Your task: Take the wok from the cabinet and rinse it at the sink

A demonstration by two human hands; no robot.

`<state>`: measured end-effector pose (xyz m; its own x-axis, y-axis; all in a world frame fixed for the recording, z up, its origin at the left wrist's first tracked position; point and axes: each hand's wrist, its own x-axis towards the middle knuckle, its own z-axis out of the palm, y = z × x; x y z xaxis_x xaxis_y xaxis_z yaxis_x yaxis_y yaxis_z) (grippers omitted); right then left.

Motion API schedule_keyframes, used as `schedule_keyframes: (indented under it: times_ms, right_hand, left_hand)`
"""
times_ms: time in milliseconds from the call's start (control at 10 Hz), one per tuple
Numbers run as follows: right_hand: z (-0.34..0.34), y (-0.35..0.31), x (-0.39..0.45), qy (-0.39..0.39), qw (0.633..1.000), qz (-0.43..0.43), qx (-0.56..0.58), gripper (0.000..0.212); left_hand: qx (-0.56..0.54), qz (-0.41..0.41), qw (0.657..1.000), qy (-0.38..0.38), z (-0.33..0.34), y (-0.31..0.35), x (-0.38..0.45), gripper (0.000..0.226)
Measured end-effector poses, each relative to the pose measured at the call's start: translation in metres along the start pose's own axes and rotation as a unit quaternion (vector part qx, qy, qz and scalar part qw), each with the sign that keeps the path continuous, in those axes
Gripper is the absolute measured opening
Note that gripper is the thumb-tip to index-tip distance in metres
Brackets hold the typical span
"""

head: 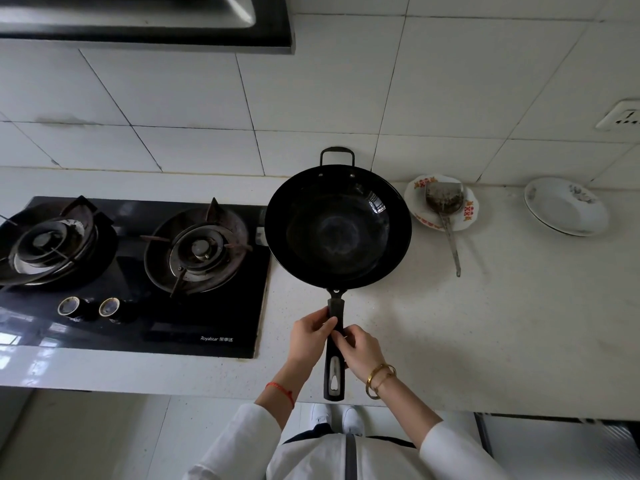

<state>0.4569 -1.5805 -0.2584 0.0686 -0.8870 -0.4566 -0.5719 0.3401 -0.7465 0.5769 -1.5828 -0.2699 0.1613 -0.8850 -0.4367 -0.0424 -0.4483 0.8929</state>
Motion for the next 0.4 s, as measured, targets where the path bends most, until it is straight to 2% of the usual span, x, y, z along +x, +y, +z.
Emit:
schedule_keyframes:
  times_ms: [300,400]
  right_hand:
    - [-0.004,0.000,-0.002,-0.025,0.999,-0.006,0.025,0.026]
    - [-0.011,-0.001,0.001,-0.025,0.999,-0.013,0.021,0.024]
  left_hand:
    - [0.026,0.007,1.000,0.004,0.000,0.002,-0.002,0.029]
    - [0.084,0.028,0.996,0.019,-0.005,0.006,-0.001,0.033]
